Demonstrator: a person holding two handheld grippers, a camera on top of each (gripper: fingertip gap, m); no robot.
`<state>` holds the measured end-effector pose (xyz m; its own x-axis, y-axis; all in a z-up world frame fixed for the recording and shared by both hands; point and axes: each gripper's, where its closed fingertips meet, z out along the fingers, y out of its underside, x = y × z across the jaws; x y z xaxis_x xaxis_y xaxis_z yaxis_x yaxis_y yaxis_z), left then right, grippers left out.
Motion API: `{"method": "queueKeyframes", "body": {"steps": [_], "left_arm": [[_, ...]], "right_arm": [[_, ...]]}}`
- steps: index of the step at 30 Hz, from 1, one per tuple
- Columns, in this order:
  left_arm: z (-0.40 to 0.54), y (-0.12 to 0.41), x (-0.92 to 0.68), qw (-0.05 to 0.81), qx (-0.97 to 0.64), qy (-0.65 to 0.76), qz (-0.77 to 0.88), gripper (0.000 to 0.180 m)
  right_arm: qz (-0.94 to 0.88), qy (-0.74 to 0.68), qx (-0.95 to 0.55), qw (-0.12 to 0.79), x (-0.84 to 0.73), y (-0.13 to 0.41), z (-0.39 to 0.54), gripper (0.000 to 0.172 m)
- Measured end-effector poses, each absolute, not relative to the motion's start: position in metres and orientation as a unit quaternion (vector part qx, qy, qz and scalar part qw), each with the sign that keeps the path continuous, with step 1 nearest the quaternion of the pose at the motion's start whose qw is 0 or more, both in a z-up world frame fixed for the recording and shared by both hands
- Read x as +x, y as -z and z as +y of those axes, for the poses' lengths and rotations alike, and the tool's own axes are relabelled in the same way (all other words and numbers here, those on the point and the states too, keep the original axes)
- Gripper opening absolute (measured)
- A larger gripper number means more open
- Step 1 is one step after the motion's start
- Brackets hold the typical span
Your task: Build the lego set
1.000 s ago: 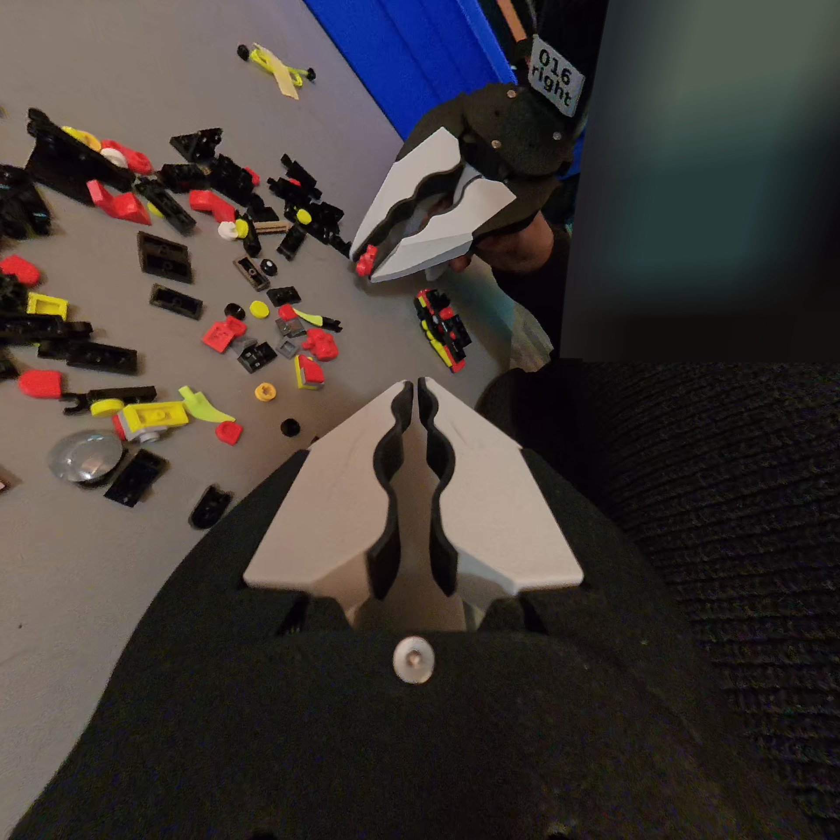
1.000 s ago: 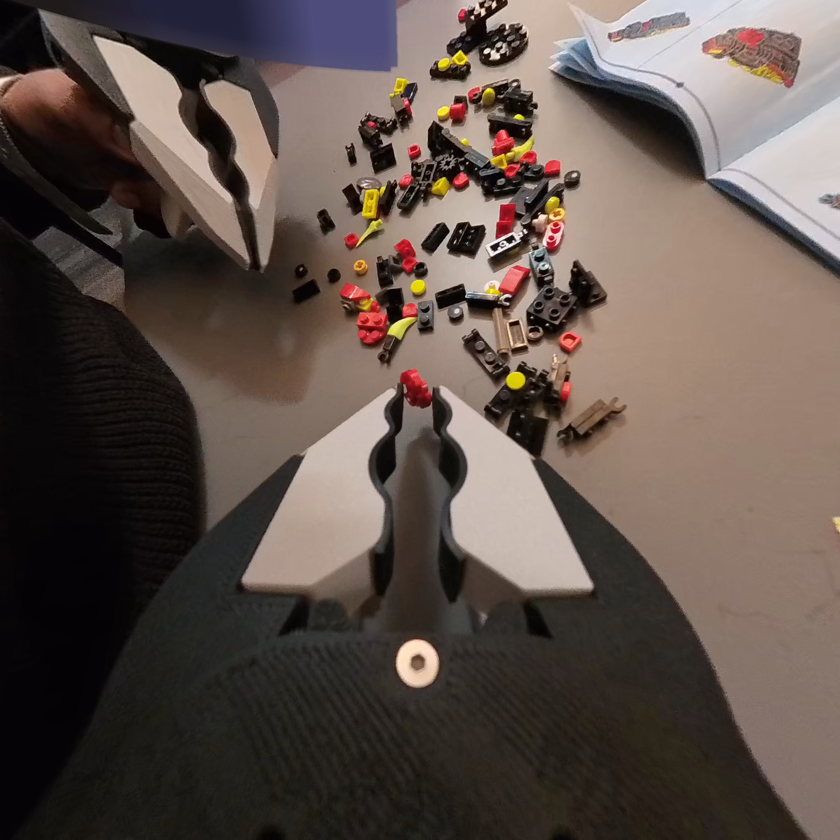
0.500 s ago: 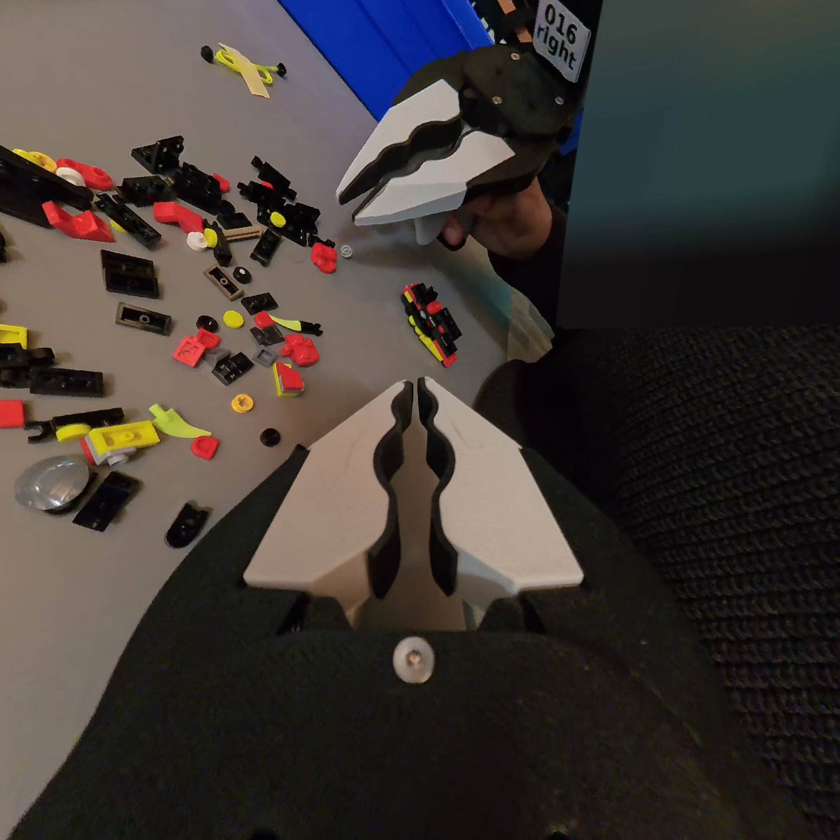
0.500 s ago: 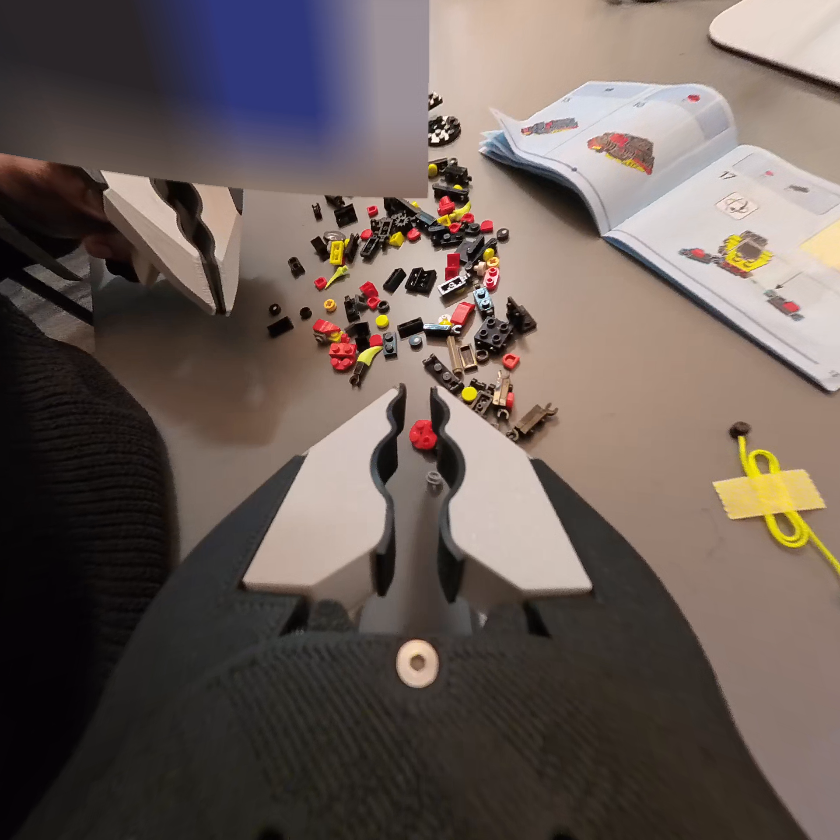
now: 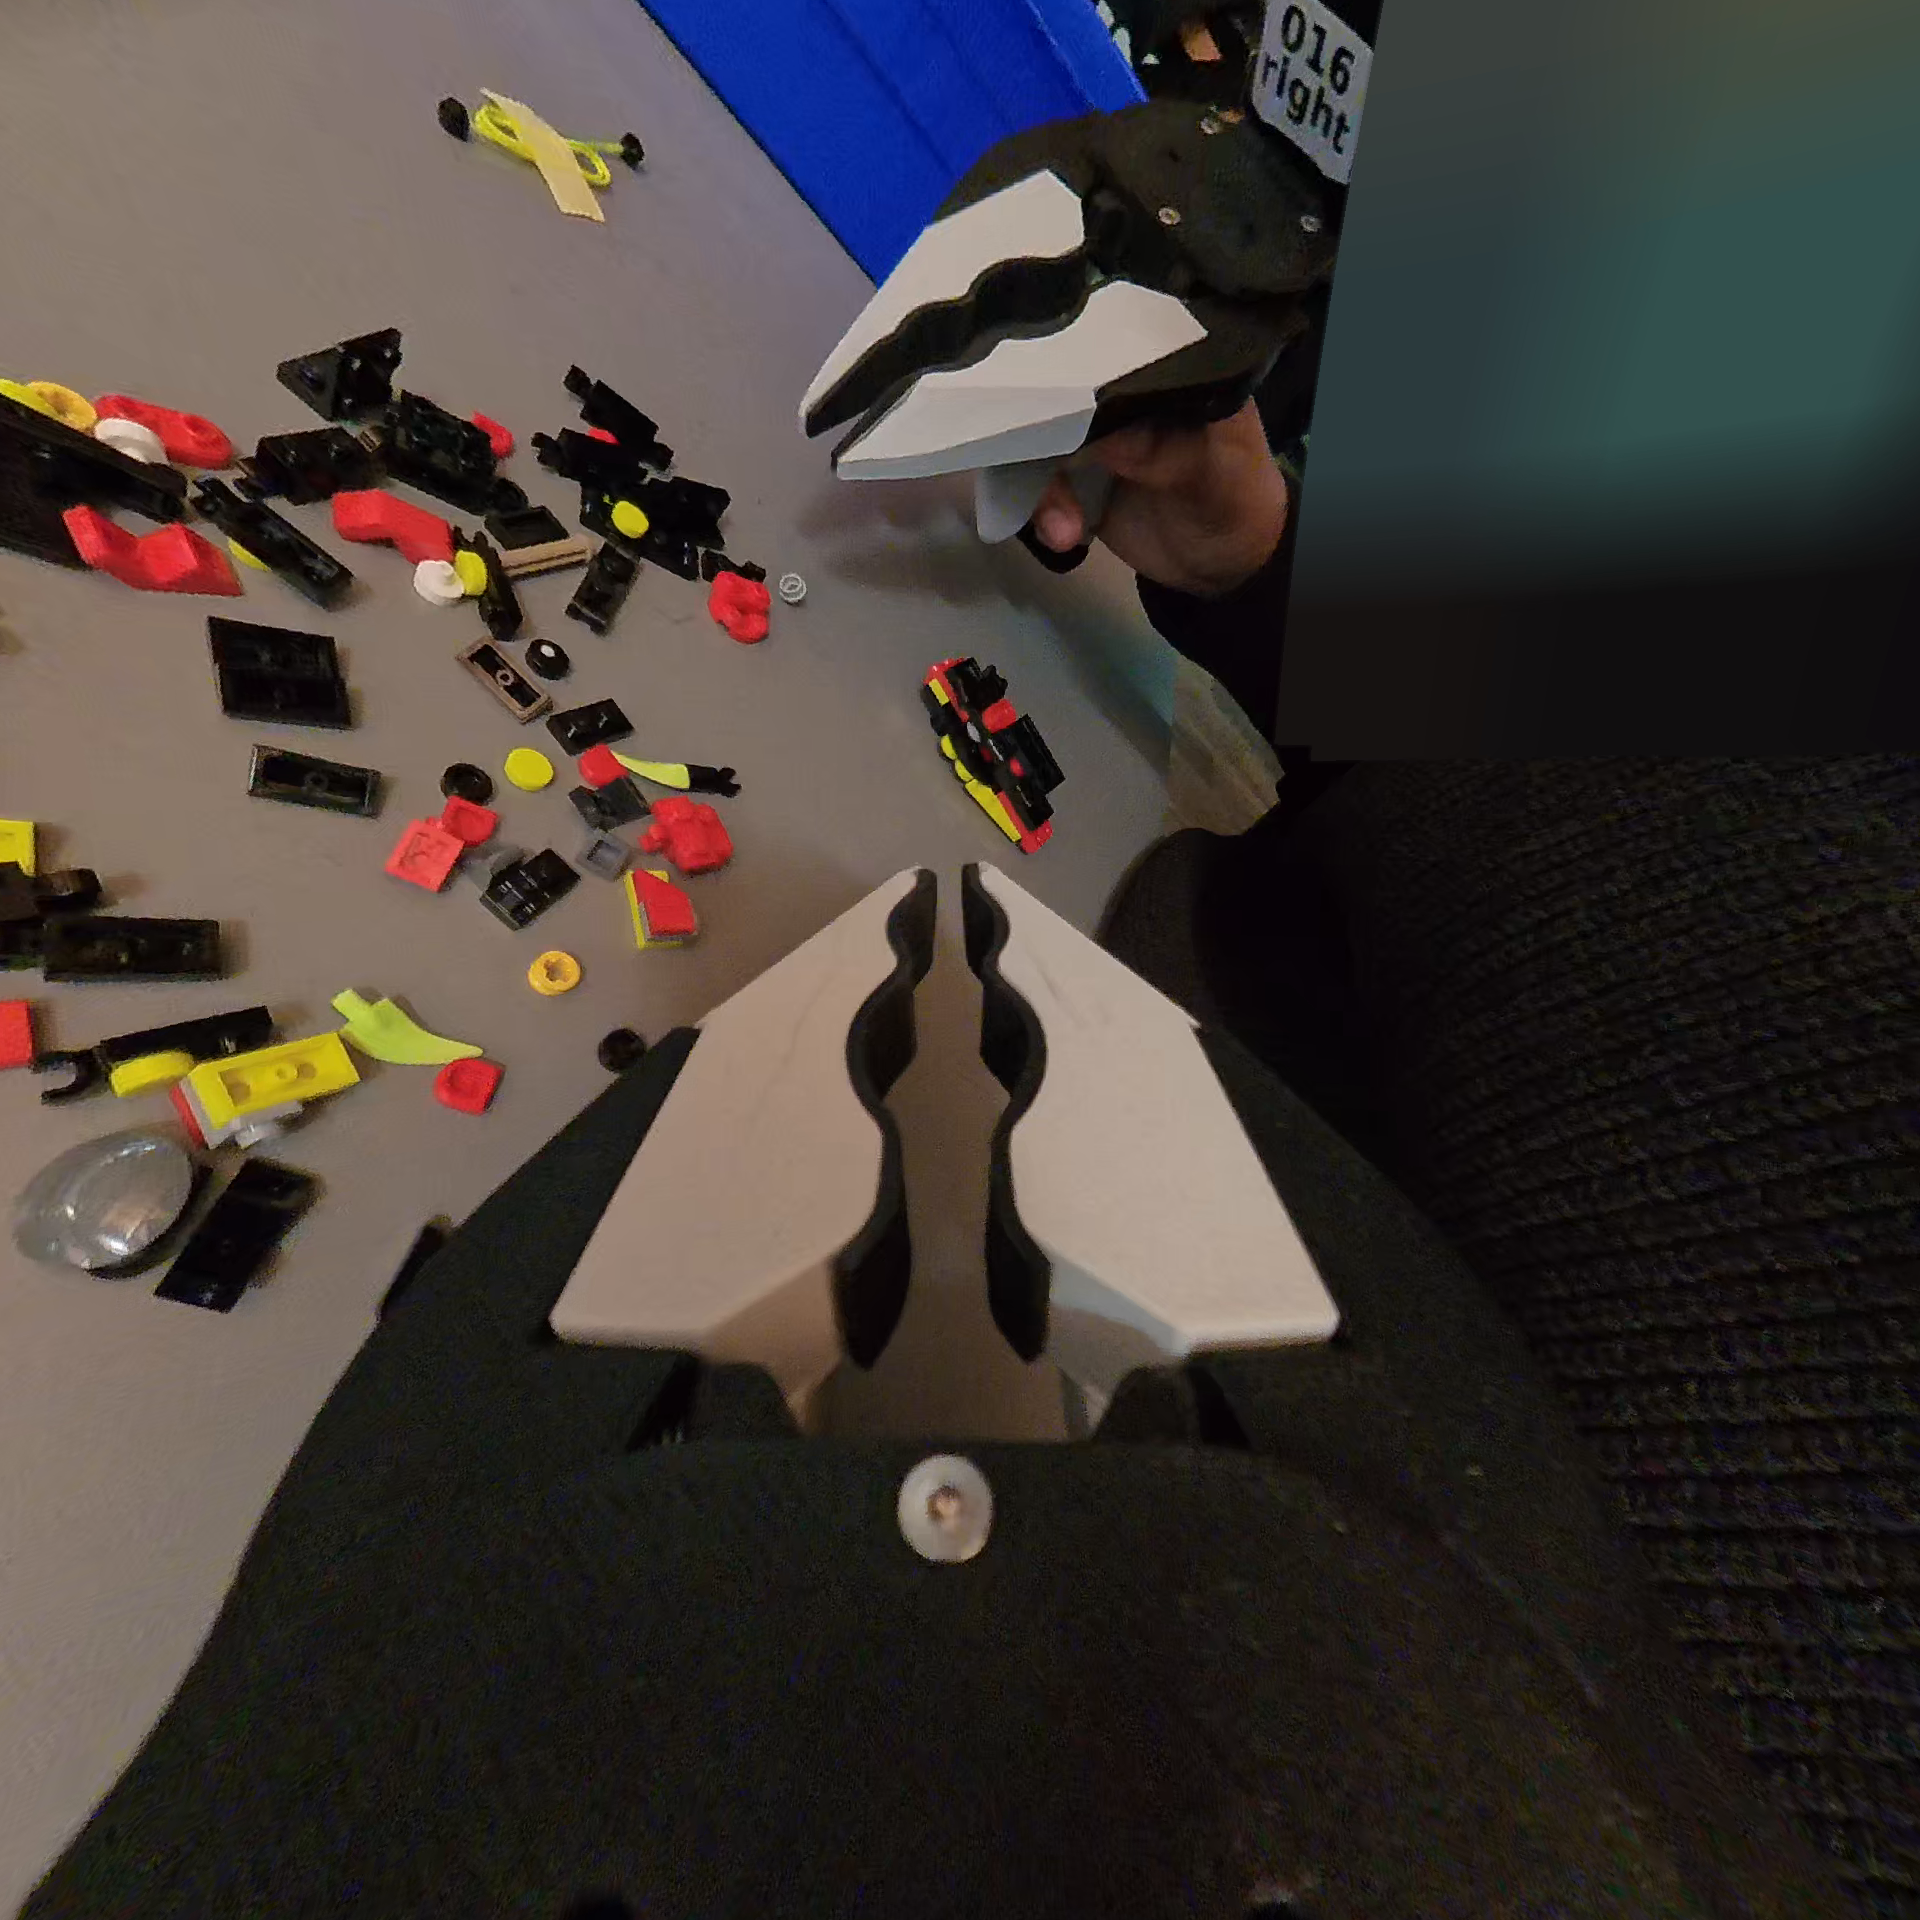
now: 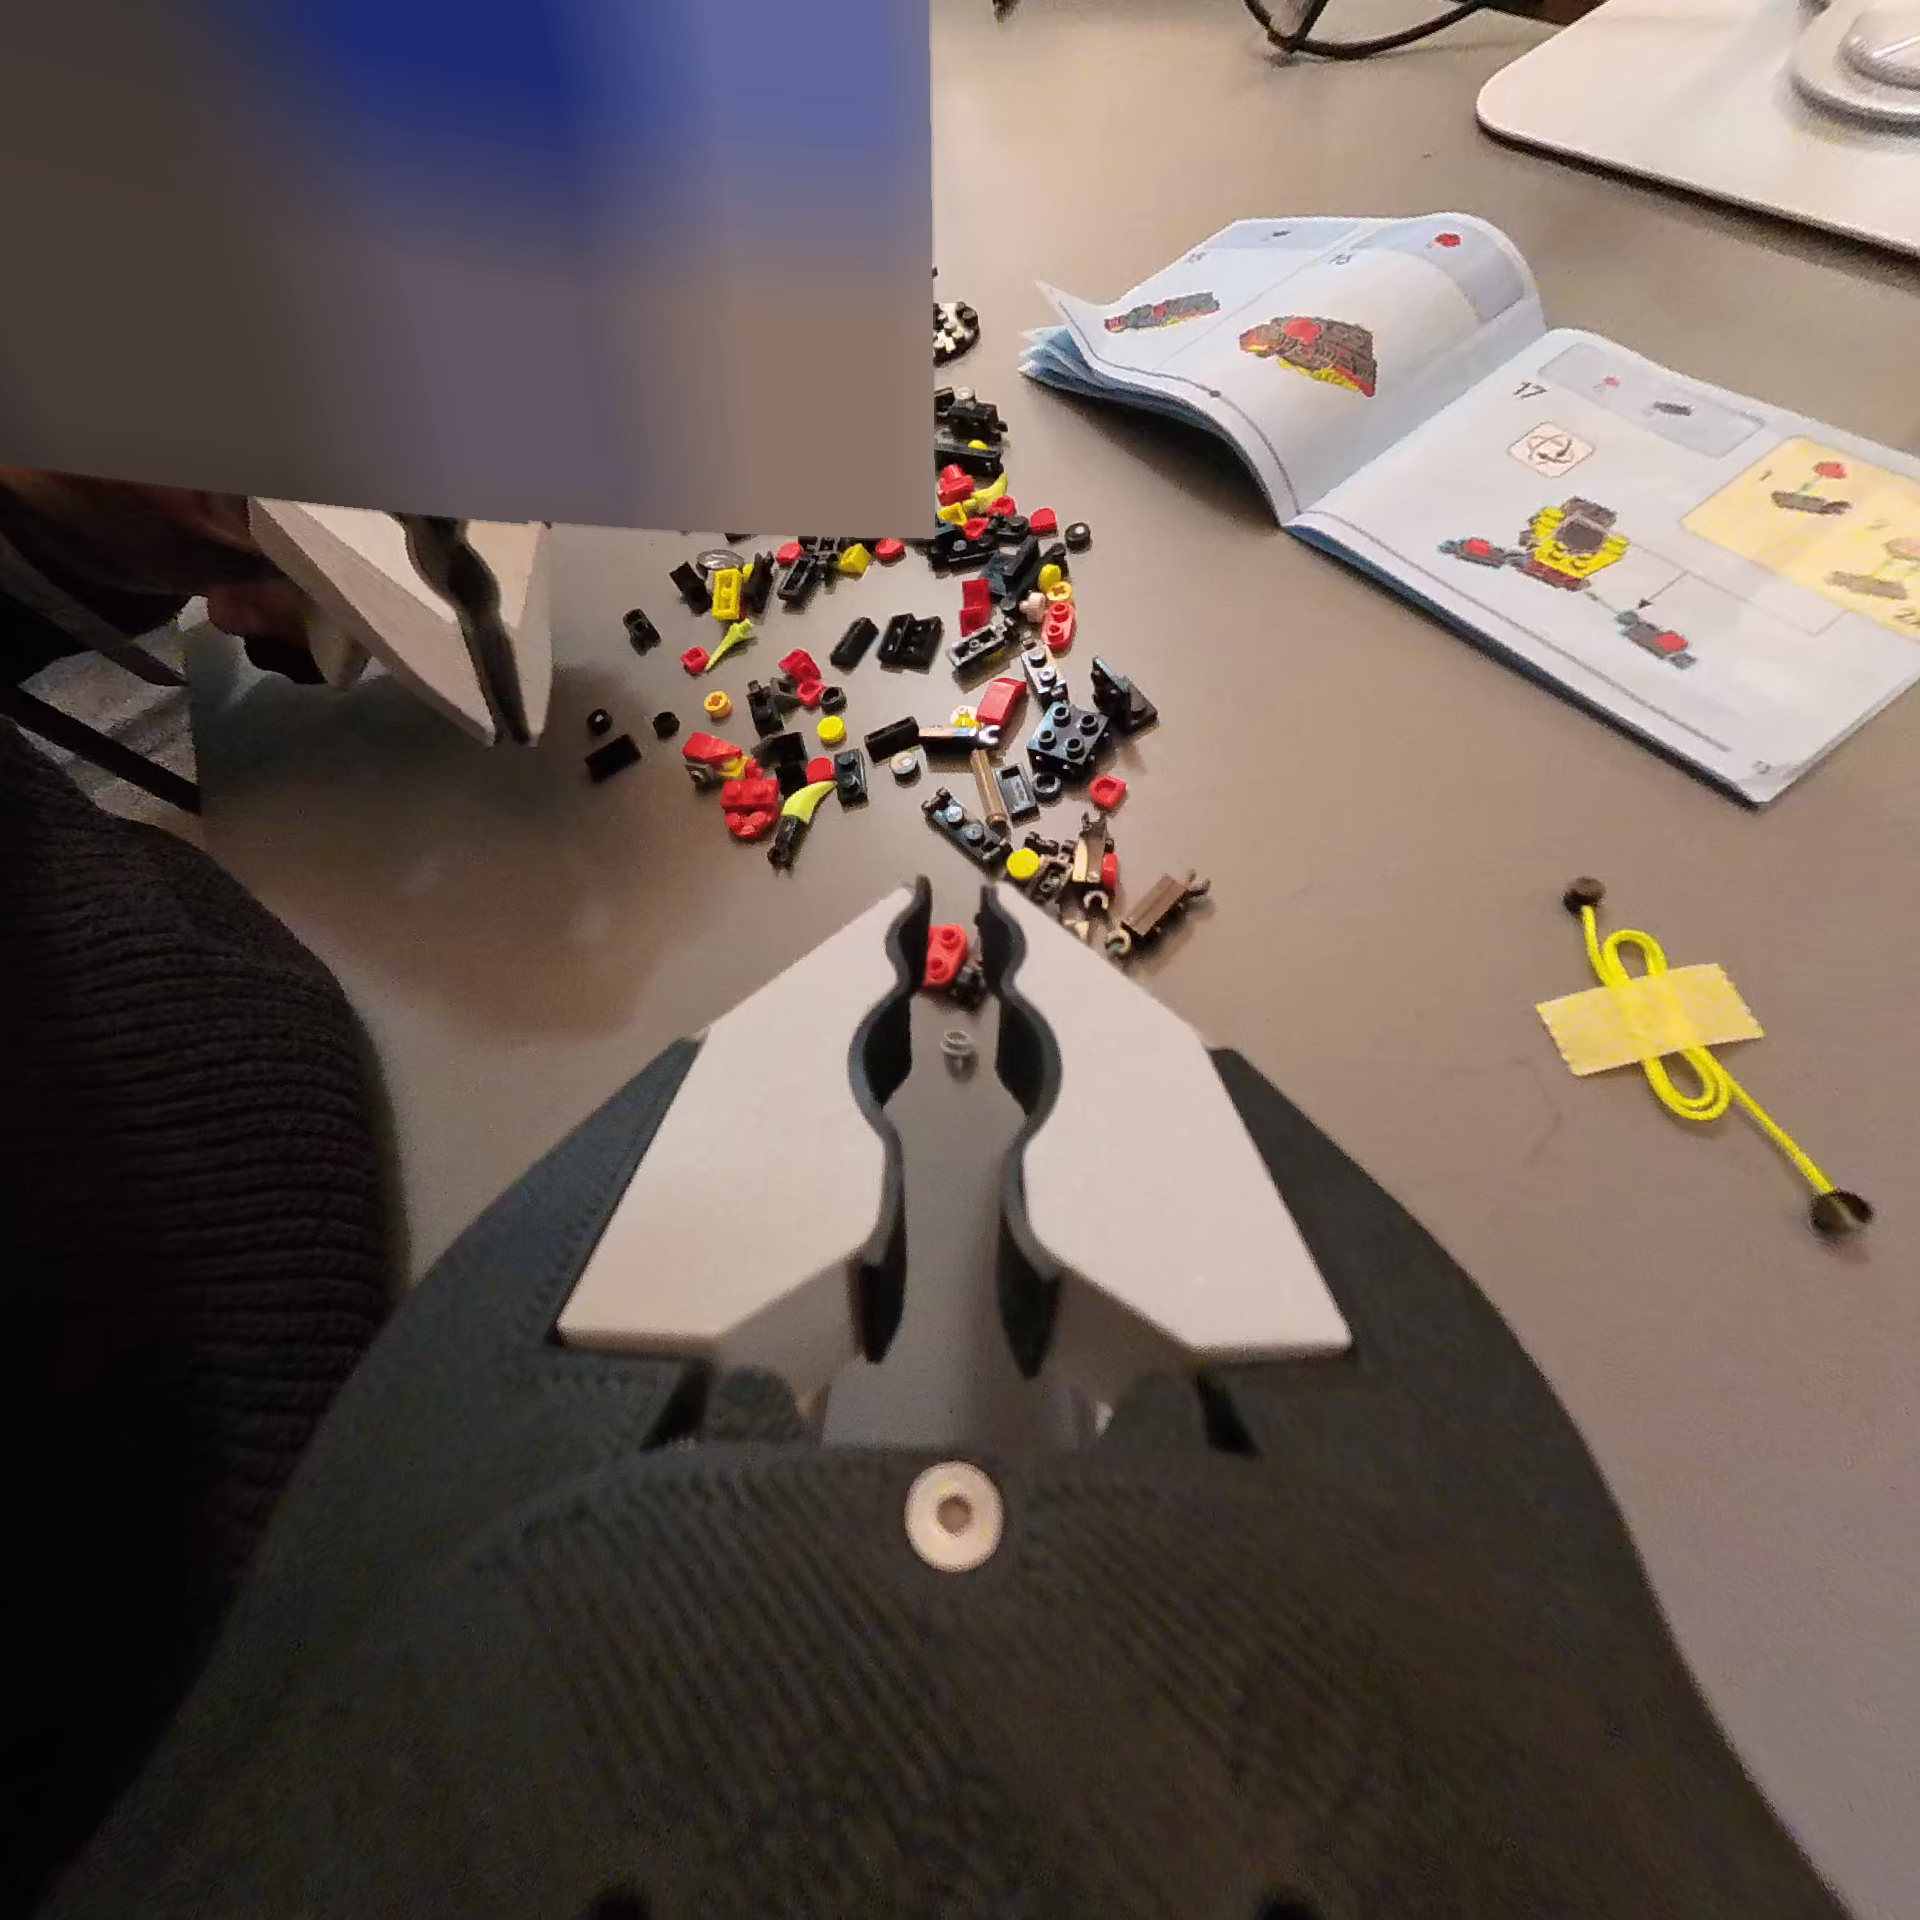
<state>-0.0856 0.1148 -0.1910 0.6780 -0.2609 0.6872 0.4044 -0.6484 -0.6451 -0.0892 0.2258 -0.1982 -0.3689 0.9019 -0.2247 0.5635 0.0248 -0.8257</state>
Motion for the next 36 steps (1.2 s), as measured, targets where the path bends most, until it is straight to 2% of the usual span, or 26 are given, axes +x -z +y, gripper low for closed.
{"method": "queueKeyframes", "body": {"steps": [9,16,21,31,36], "left_arm": [[0.119,0.193,-0.085,0.411,-0.817,0.401,-0.048,0.010],[0.119,0.195,-0.082,0.410,-0.825,0.387,-0.038,0.013],[0.119,0.198,-0.079,0.405,-0.832,0.377,-0.030,0.013],[0.122,0.203,-0.071,0.393,-0.841,0.370,-0.018,0.013],[0.121,0.204,-0.071,0.394,-0.844,0.364,-0.015,0.013]], "right_arm": [[-0.729,-0.410,-0.521,0.172,-0.090,0.219,0.211,0.009],[-0.751,-0.351,-0.525,0.193,-0.094,0.235,0.210,0.008],[-0.732,-0.374,-0.545,0.162,-0.092,0.234,0.209,0.004],[-0.737,-0.374,-0.532,0.185,-0.090,0.223,0.207,0.000],[-0.740,-0.369,-0.530,0.188,-0.090,0.224,0.210,0.012]]}}
